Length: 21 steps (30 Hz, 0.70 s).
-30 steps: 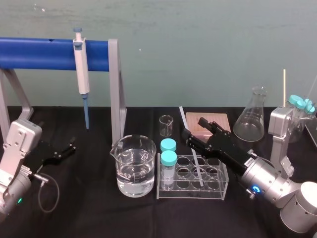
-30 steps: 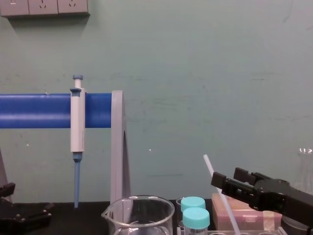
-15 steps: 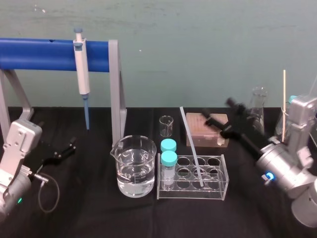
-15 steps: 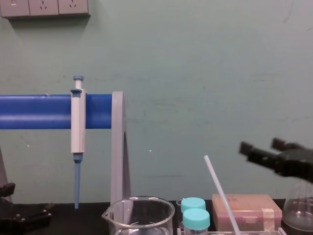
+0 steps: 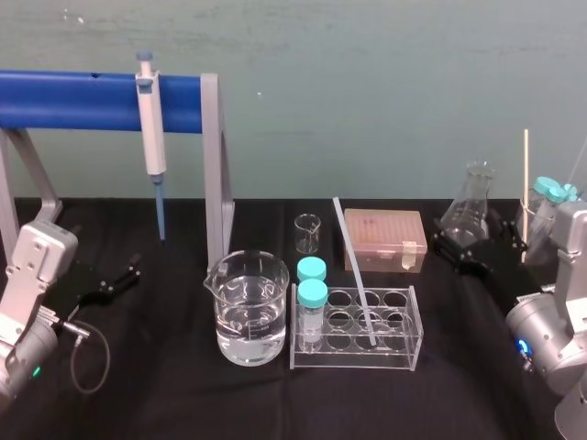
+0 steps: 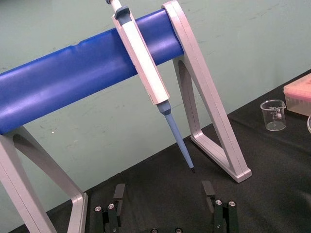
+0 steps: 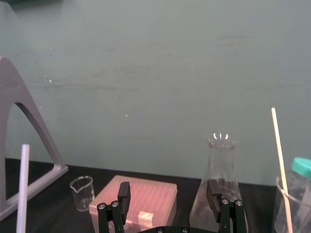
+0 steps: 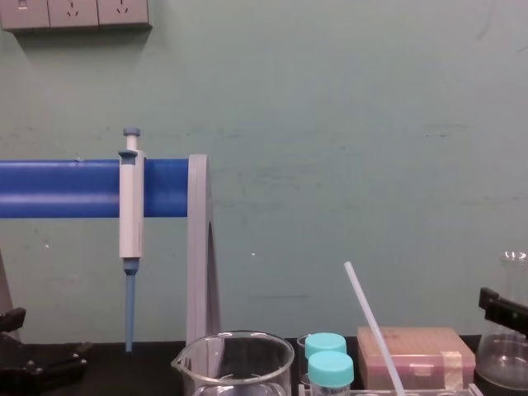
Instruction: Pick up the stirring rod with one hand, then place it down.
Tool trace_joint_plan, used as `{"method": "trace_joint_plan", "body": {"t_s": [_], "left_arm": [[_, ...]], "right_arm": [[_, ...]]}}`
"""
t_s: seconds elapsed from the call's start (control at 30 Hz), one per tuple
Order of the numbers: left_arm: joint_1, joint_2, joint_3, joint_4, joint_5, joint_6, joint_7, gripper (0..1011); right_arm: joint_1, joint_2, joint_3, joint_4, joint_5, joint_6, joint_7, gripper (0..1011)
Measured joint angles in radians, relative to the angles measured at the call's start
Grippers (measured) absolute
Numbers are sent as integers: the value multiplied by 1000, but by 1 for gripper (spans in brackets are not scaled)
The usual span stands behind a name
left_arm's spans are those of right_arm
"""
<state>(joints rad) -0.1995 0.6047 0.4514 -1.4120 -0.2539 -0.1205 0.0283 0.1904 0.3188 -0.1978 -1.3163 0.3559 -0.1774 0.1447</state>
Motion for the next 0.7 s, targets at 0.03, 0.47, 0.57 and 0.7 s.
{"method": "trace_joint_plan", "body": {"t_s": [0.03, 0.47, 0.57, 0.7], "left_arm": [[0, 0, 0, 0, 0, 0, 0, 1000], [0, 0, 0, 0, 0, 0, 0, 1000], [0, 0, 0, 0, 0, 0, 0, 1000], [0, 0, 0, 0, 0, 0, 0, 1000]], "right_arm": [[2, -3, 2, 7, -4, 5, 0, 1003], [2, -4, 2, 7, -6, 7, -2, 1003], [2, -4, 2, 6, -5, 6, -2, 1003], [2, -3, 2, 5, -5, 6, -2, 1003]]}}
